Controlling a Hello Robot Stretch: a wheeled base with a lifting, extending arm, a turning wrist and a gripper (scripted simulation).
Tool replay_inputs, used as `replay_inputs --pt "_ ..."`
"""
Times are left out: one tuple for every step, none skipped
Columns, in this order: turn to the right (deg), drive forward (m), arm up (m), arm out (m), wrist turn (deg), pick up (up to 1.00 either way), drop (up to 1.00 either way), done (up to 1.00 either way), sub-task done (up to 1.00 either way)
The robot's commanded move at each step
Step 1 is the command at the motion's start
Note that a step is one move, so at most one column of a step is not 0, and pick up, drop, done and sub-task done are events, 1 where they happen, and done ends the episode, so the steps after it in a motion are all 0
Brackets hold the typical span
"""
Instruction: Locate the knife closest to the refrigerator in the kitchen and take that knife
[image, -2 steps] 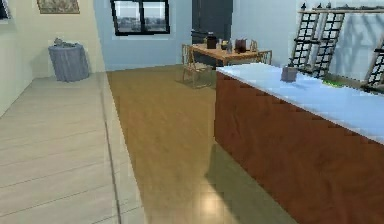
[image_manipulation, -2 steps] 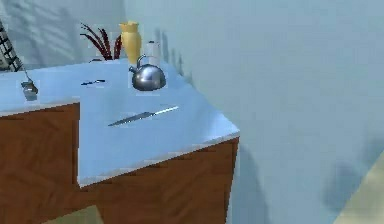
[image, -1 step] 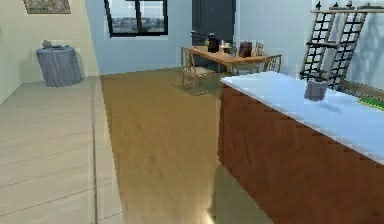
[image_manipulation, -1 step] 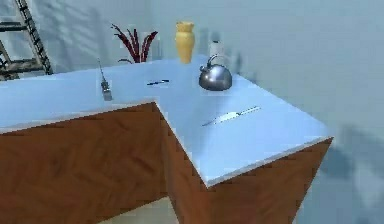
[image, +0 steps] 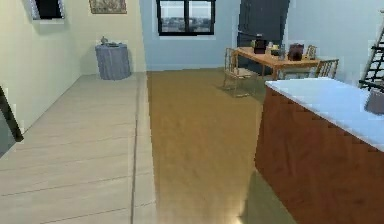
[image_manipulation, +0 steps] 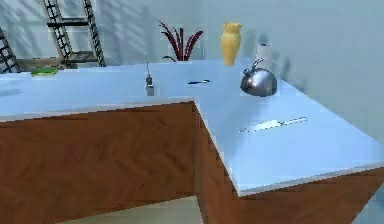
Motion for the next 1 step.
replay_inputs --pt "0.0 1.00 0.00 0.00 0.0 0.00 0.00 0.00 0.00"
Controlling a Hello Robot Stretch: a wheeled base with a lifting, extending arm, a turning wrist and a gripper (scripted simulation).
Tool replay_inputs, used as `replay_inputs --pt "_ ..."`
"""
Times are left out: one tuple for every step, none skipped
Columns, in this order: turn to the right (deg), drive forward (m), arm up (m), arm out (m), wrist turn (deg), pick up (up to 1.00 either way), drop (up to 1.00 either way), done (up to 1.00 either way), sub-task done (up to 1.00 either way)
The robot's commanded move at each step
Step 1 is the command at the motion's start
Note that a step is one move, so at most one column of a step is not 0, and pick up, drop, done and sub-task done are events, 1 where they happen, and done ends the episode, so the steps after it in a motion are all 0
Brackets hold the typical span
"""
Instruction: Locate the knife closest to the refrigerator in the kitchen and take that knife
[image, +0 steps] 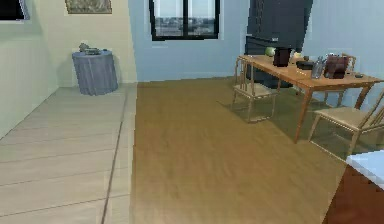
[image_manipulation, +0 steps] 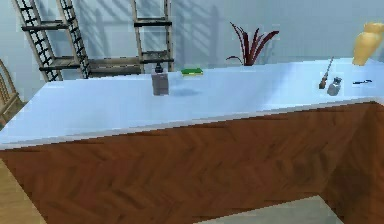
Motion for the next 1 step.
replay_inputs --pt "-3.0 0.00 0.00 0.00 0.0 0.00 0.00 0.00 0.00"
